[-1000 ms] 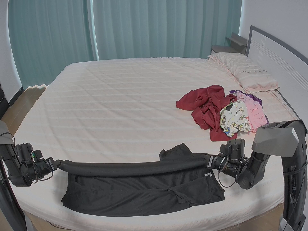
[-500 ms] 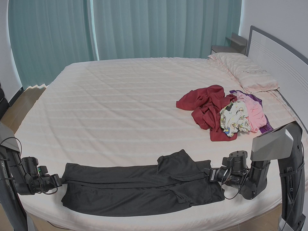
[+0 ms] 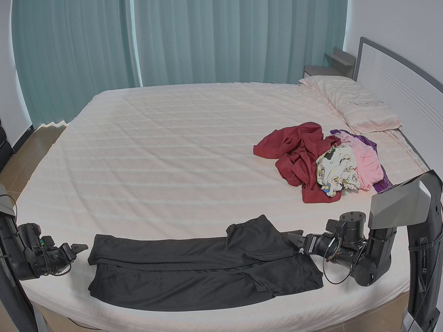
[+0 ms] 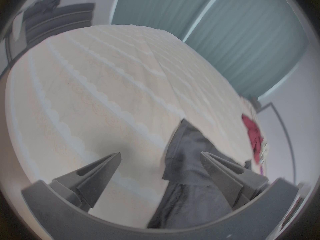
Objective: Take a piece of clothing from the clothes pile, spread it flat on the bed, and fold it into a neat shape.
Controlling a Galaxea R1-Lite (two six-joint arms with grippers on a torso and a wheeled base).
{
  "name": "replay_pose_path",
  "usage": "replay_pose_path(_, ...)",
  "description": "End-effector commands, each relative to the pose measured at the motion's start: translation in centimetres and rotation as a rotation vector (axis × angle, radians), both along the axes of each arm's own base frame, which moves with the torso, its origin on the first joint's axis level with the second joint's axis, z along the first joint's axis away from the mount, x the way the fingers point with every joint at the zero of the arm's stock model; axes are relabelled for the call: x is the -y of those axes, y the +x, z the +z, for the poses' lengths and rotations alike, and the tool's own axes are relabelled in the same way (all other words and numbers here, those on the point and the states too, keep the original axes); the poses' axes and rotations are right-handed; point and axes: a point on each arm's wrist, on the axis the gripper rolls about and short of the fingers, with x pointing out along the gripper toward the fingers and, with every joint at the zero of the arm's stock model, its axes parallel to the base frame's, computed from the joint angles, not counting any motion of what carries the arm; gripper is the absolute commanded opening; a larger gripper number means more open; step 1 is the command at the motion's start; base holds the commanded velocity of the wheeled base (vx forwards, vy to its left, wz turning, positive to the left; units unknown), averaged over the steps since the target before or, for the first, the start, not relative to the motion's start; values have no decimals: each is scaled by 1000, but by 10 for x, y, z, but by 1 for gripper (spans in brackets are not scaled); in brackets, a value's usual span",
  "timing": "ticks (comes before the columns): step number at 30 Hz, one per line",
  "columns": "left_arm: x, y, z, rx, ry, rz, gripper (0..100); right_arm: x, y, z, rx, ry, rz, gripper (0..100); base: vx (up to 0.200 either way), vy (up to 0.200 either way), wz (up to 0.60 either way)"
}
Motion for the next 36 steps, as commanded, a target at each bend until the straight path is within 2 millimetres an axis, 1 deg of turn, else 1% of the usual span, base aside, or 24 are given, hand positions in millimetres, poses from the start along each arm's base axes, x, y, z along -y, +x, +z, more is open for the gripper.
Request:
replay_pose_path(1,-2,3,58,171,-188,100,100,-17,2,16,3,106,111,100,0,0,0)
replay_pose_path(3,9,7,68,172,-274,90,100,-23,7,16,1,134,141,100,0,0,0)
replay_pose_path(6,21,16,69,149,-347,78,100,-32,12,11,-41,143,187,100,0,0,0)
replay_pose_path(7,21,16,69,149,-347,78,100,-32,12,11,-41,143,187,100,0,0,0)
replay_pose_path(8,30,22,65,129,-382,62,100,-35,15,9,-63,146,208,100,0,0,0)
replay_pose_path(9,32,24,63,121,-387,58,100,-36,17,8,-68,147,213,100,0,0,0)
replay_pose_path(10,38,28,59,104,-391,46,100,-38,23,6,-77,147,217,100,0,0,0)
replay_pose_path(11,38,28,59,103,-392,45,100,-37,24,6,-75,148,215,100,0,0,0)
replay_pose_path(12,42,30,55,86,-392,40,100,-36,30,4,-83,149,214,100,0,0,0)
replay_pose_path(14,42,30,53,79,-392,44,100,-36,31,3,-92,152,220,100,0,0,0)
replay_pose_path(15,42,32,48,69,-393,45,100,-36,32,0,-116,158,242,100,0,0,0)
replay_pose_path(21,44,26,47,76,-388,42,100,-37,46,1,-137,121,255,100,0,0,0)
replay_pose_path(28,45,24,46,85,-385,39,100,-37,47,1,-153,96,267,100,0,0,0)
replay_pose_path(29,45,24,46,85,-384,40,100,-37,45,0,-158,95,267,0,0,0,0)
replay_pose_path(33,45,23,46,82,-384,40,100,-30,43,2,-159,86,257,0,0,0,0)
replay_pose_path(36,46,22,45,78,-386,41,100,-26,34,-3,-177,43,278,0,0,0,0)
